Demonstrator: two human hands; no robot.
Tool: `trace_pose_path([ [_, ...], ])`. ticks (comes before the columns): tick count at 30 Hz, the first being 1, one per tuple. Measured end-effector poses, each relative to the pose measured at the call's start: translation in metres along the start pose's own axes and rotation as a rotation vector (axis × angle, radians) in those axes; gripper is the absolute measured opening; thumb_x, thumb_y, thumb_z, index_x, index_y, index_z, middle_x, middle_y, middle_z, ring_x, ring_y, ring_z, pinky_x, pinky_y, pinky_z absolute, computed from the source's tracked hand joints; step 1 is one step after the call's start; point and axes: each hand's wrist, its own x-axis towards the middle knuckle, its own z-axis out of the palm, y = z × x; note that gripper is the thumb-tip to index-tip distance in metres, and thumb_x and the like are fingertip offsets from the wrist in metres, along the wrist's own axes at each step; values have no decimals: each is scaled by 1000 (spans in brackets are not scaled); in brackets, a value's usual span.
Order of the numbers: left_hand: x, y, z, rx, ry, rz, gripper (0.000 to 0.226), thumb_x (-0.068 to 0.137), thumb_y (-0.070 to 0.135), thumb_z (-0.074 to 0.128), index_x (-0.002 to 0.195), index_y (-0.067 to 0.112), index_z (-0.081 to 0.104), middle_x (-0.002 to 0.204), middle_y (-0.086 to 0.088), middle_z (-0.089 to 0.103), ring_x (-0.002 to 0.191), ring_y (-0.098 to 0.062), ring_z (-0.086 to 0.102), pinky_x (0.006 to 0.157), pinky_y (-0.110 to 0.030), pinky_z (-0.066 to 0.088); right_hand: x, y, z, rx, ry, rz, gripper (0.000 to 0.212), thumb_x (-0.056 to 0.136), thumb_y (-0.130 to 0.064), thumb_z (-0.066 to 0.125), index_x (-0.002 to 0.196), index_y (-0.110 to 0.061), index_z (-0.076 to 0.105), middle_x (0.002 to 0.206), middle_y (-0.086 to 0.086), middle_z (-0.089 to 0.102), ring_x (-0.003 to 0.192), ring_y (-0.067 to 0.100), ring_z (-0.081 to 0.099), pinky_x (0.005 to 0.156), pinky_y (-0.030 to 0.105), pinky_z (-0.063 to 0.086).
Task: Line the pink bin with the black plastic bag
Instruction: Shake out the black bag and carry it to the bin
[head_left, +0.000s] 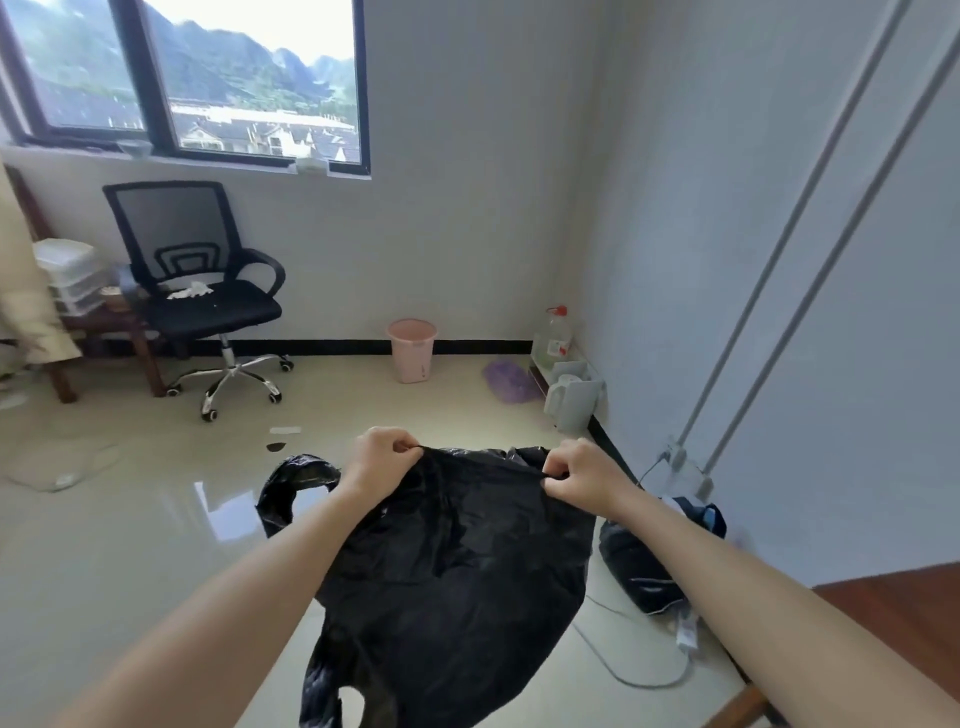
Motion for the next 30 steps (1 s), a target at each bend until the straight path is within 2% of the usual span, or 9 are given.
trace_pose_path([
  [5,59,-15,-2,22,-22,32,12,83,8,63,84,0,72,78,-6,61,78,-18,54,72,-24,37,55,-4,8,-47,-32,17,10,82,-14,55,72,-15,53,85,1,49,90,13,39,79,29,40],
  [9,112,-16,-8,40,15,32,12,83,9,63,84,2,72,80,-7,61,79,-18,53,72,-24,36,115,-1,10,-43,-24,-5,12,82,-16,57,86,-8,65,90,0,48,97,16,41,84,31,40],
  [13,170,-21,-21,58,63,24,10,81,10,64,81,5,72,86,-12,70,81,-23,59,74,-27,43,184,-4,8,-65,1,-67,16,81,-20,60,90,-9,68,116,7,54,118,23,40,101,36,34],
  [15,194,-29,-25,61,75,22,10,81,10,64,81,5,73,87,-15,72,83,-27,63,77,-30,46,217,-9,10,-44,12,-80,16,81,-20,60,90,-11,68,127,7,52,126,24,36,105,39,30],
  [17,215,-39,-24,67,67,24,10,81,9,64,82,4,73,87,-15,72,78,-23,60,74,-27,44,245,-13,18,-59,-35,-102,16,81,-21,60,91,-12,68,135,6,47,132,23,31,107,40,27],
  [20,252,-52,-22,61,46,29,11,82,9,64,84,5,74,86,-14,72,74,-18,56,73,-25,42,292,-18,31,-87,-74,-145,19,80,-22,60,97,-13,64,139,6,43,133,22,29,106,39,26],
  [23,301,-62,-26,58,21,57,12,82,10,64,85,5,74,85,-12,71,74,-17,56,76,-29,46,342,-26,40,-55,-57,-151,27,80,-21,61,106,-14,59,135,4,47,129,23,33,103,38,29],
  [28,382,-70,-31,40,-45,107,11,83,12,63,84,8,74,75,-3,65,74,-17,56,77,-33,50,426,-38,40,43,-73,-109,59,78,-20,62,133,-21,41,140,5,46,132,23,34,109,46,31],
  [30,415,-69,-33,30,-103,141,12,83,12,63,86,8,74,77,-3,65,74,-16,57,75,-31,49,461,-39,39,79,-83,-65,64,77,-21,62,137,-22,37,140,7,46,132,23,36,110,48,32],
])
